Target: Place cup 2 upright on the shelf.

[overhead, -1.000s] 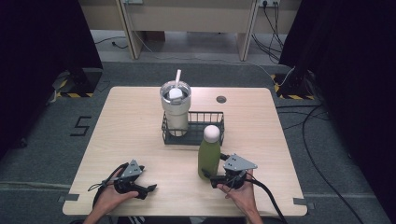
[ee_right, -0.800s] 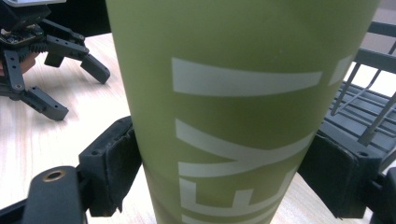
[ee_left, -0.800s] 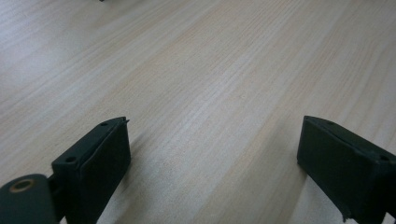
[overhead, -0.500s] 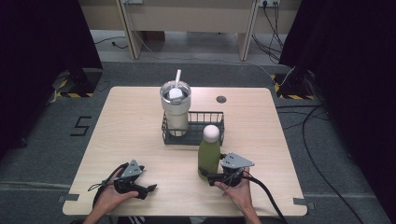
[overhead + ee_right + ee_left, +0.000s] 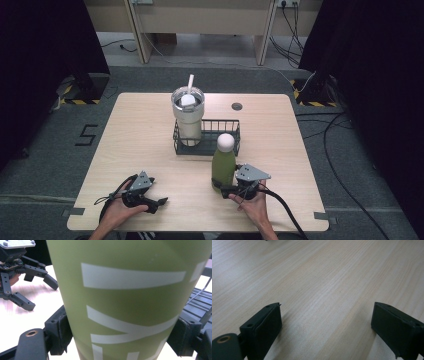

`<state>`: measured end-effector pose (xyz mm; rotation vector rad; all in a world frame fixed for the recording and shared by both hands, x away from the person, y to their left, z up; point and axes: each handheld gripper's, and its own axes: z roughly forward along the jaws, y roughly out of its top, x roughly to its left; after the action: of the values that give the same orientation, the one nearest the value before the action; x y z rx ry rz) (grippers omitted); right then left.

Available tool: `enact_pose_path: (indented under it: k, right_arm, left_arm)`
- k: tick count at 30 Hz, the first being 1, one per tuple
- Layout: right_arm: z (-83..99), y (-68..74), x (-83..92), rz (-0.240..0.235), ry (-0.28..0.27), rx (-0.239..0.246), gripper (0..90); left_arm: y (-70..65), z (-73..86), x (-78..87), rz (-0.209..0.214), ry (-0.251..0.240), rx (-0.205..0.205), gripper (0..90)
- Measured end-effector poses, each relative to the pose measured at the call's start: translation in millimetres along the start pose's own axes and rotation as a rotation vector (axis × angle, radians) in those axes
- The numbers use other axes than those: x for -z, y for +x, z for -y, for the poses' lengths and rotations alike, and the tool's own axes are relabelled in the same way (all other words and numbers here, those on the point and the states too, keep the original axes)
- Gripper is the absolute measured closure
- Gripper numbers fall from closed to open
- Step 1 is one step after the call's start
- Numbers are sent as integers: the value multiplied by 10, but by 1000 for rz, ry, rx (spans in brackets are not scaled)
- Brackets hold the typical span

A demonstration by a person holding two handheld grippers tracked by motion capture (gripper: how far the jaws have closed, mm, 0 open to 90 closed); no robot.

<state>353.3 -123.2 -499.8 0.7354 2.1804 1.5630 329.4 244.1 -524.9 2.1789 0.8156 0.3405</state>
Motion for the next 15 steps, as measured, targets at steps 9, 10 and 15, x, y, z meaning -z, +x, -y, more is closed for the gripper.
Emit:
enact_pose_path:
  k: [9,10,15]
  right_arm:
    - [-23,3,14,11,2,9,206]
    - [-31,5,18,11,1,6,206]
    - [-89,3,40,23,6,24,207]
  left_arm:
    - [0,0,0,0,0,0,90]
    - [0,0,0,0,0,0,90]
    - [1,0,0,0,0,0,90]
